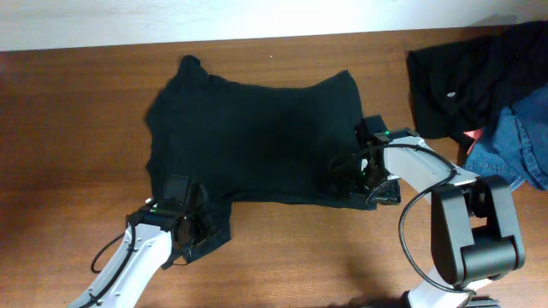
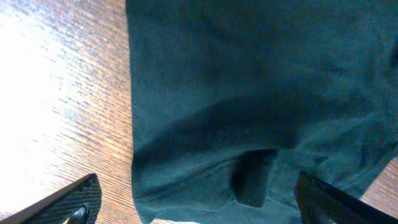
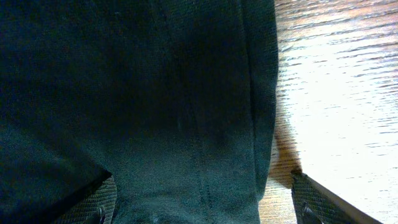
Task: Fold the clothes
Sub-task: 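Lower both grippers and grasp the shirt's bottom hem corners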
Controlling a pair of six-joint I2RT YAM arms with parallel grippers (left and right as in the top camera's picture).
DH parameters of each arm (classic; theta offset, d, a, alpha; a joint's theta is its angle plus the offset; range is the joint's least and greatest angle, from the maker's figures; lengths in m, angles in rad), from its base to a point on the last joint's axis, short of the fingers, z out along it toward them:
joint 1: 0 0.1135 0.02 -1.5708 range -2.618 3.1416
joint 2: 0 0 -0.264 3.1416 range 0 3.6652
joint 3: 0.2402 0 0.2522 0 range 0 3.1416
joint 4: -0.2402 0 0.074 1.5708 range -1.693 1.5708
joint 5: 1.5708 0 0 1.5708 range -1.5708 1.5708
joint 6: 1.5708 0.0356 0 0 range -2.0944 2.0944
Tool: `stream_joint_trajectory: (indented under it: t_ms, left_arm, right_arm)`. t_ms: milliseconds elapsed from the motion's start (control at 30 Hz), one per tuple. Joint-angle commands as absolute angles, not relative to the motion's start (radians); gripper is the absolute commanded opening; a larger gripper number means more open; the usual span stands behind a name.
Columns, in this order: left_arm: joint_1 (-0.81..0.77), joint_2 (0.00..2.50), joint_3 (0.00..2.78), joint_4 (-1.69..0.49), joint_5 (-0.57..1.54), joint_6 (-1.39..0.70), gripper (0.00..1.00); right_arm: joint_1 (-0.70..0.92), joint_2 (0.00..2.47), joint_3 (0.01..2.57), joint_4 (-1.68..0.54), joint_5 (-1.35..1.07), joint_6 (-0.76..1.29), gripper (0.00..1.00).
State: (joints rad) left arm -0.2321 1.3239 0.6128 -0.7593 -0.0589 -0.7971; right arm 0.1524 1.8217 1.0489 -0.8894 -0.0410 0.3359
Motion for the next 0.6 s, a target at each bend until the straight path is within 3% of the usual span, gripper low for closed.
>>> stream_joint_trajectory:
  t_ms: [0,167,300,467,567]
  left_arm:
    - [-0.226,1.308,0.581,-0.759,-0.046,-0.844,1.0]
    - [-0.226,1.308,0.564,-0.748,-0.045,-0.871,0.98]
    - [-0.226,1.308,0.563,-0.748,-0.042,-0.871,0.84]
    - [-0.226,1.308,0.556,-0.731,-0.052,-0.871,0.83]
    - [-0.226,1.308,0.556,-0.722,-0.052,-0.871,0.7]
  right_arm:
    - [0.159,1.831,1.026,-0.874,-0.047,0.33,0.84]
    - [0.158,1.831,1.026,-0.874,-0.047,0.33,0.84]
    - [0.158,1.831,1.026,-0.874,-0.047,0.33,0.85]
    - [0.158,1.831,1.026,-0.87,-0.047,0.33,0.85]
    - [0.158,1.831,1.026,-0.871,-0.044,0.33,0.85]
